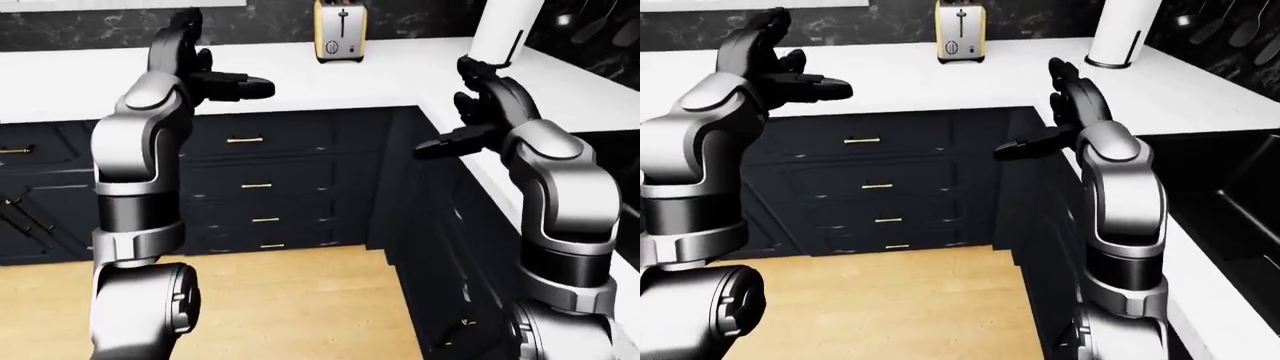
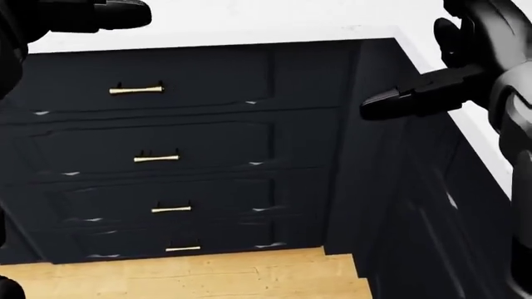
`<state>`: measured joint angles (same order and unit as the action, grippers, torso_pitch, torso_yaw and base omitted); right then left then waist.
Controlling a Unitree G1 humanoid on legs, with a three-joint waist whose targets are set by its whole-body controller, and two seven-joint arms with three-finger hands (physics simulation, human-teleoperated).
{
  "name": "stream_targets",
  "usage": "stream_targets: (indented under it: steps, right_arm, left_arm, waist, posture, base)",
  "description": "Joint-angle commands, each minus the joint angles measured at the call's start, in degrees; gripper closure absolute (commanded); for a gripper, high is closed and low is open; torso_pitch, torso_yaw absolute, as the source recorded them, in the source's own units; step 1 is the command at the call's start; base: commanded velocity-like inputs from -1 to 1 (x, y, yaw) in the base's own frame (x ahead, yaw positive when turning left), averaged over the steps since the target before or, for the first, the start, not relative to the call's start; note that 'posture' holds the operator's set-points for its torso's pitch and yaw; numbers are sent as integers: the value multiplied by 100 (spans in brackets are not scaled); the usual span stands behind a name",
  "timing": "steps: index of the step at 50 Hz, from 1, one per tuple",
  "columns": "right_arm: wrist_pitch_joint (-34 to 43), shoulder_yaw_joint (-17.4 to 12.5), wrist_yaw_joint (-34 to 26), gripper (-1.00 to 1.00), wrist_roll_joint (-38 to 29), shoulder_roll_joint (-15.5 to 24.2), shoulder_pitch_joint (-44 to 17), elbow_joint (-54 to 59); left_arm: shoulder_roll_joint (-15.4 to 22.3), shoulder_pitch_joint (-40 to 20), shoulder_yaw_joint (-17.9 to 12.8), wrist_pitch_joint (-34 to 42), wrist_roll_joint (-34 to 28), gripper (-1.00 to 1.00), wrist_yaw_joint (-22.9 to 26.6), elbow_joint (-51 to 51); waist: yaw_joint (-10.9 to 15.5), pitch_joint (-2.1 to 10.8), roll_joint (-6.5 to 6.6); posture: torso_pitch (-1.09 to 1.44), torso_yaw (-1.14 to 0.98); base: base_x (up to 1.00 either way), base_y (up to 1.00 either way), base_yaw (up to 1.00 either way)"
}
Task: Push down the lever of the toaster to turn it on.
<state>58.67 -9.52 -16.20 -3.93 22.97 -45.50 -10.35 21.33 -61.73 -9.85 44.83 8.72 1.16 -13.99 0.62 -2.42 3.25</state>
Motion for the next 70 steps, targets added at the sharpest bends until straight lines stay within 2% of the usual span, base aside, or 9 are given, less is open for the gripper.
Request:
stream_targets:
  steps: [1, 10, 26, 34, 38, 52, 59, 64, 70]
  right_arm:
    - [-161, -161, 49, -100, -91, 133, -227, -208]
    - [-159, -178, 17, -100, -135, 123, -215, -208]
    - [-112, -160, -14, -100, -175, 113, -273, -210]
    - [-51, -198, -15, -100, -166, 113, -200, -315]
    - [-57, -182, 11, -100, -184, 111, -208, -297]
    - [2, -122, -70, -100, -217, 124, -309, -350]
    - [32, -177, -42, -100, -224, 105, -291, -365]
    - [116, -171, -40, -100, -214, 129, -325, -397]
    - [88, -151, -46, -100, -227, 126, -316, -381]
  left_arm:
    - [35, -269, 18, -175, 30, -100, 24, 230]
    - [78, -298, 22, -220, -6, -100, 52, 167]
    - [147, -297, -21, -147, 10, -100, 75, 230]
    - [133, -256, -6, -162, 6, -100, 76, 245]
    - [144, -268, -14, -155, 4, -100, 79, 240]
    - [209, -346, -40, -133, 10, -100, 93, 202]
    - [235, -321, -54, -109, 39, -100, 88, 250]
    - [273, -382, -71, -43, 61, -100, 80, 277]
    - [301, -372, -82, -75, 77, -100, 77, 243]
  waist:
    - [-49, 185, -13]
    - [68, 248, -875]
    - [-125, 140, 125]
    - [18, 131, -283]
    - [74, 264, -839]
    - [-96, 184, -38]
    - [-124, 49, -125]
    - [-45, 84, -634]
    - [-96, 1, -399]
  posture:
    - [0, 0]
    - [0, 0]
    - [0, 0]
    - [0, 0]
    - [0, 0]
    - [0, 0]
    - [0, 0]
    - [0, 0]
    - [0, 0]
  base:
    - [29, 0, 0]
    - [29, 0, 0]
    - [29, 0, 0]
    - [29, 0, 0]
    - [29, 0, 0]
    - [23, 0, 0]
    - [0, 0, 0]
    - [10, 0, 0]
    - [53, 0, 0]
